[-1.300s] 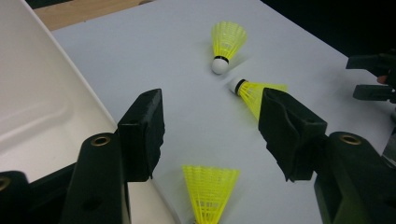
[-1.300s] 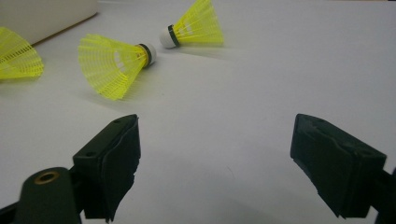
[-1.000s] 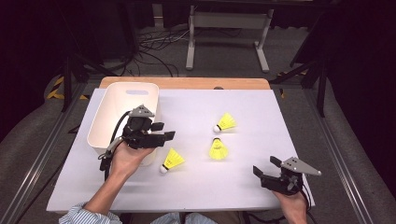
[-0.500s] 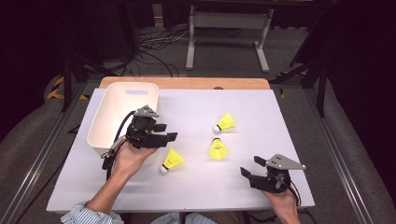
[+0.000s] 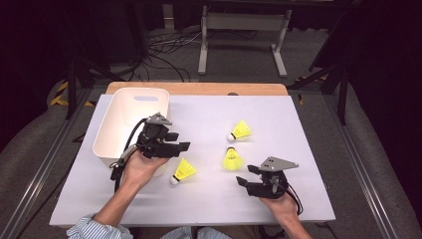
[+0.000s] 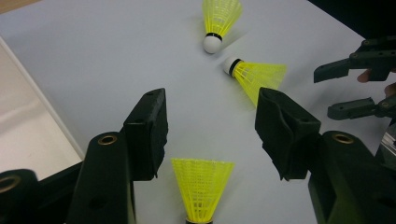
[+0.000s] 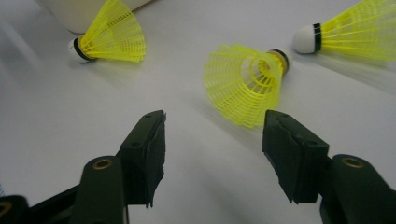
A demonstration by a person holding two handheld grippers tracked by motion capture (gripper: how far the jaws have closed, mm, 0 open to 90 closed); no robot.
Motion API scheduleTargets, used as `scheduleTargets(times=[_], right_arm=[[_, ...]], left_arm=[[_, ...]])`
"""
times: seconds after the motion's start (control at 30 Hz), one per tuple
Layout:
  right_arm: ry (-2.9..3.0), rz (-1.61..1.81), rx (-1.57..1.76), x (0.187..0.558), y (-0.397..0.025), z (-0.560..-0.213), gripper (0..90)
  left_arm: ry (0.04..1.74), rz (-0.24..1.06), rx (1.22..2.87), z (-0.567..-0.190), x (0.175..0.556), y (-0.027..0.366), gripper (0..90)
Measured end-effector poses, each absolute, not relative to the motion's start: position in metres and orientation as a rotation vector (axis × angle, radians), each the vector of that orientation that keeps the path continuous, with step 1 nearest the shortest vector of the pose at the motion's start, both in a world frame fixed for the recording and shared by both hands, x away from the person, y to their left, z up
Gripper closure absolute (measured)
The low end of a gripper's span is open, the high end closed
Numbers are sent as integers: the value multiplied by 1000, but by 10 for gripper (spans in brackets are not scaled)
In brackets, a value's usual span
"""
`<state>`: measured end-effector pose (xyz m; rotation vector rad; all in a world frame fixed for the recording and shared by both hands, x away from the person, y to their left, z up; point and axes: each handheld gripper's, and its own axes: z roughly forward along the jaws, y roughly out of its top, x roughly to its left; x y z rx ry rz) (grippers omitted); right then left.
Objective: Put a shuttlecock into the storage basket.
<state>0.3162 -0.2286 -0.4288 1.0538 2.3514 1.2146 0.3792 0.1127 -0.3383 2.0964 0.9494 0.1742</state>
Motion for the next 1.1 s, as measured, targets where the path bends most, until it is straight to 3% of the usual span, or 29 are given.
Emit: scheduleTargets(times=[1.1], right_arm=[[2619,1199,855,351,-142,-430,571]], left_arm=[[991,155,2115,-344,380,110,444]])
